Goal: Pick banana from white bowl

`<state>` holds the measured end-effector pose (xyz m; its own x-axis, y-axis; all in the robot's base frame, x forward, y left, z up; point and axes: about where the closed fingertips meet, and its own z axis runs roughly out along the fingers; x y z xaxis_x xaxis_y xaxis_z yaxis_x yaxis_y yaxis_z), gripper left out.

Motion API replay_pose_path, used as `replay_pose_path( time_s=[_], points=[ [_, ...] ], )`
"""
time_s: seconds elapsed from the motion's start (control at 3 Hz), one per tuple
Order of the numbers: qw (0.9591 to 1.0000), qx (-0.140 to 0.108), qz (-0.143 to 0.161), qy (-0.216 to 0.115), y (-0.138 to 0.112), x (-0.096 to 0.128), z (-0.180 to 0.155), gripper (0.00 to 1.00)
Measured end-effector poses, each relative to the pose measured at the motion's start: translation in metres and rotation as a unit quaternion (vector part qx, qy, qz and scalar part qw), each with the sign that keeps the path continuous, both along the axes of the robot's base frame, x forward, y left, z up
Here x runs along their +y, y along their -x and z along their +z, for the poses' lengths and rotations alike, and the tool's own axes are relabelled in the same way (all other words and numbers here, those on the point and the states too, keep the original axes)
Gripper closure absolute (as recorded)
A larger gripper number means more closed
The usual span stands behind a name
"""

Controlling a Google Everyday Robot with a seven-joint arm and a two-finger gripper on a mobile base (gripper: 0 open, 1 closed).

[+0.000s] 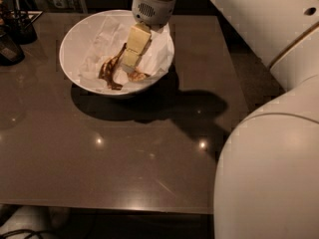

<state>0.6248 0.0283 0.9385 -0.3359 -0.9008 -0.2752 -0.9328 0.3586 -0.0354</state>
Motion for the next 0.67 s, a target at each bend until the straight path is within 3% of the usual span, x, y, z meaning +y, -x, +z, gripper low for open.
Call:
replay_pose_path(
  time_s=[0.33,0.67],
  points=[
    [1.0000,0.002,0.007,0.006,-0.005,0.008,-0.005,0.06],
    [0.9998,0.012,0.009,0.009,-0.011,0.013,-0.015,0.17]
  ],
)
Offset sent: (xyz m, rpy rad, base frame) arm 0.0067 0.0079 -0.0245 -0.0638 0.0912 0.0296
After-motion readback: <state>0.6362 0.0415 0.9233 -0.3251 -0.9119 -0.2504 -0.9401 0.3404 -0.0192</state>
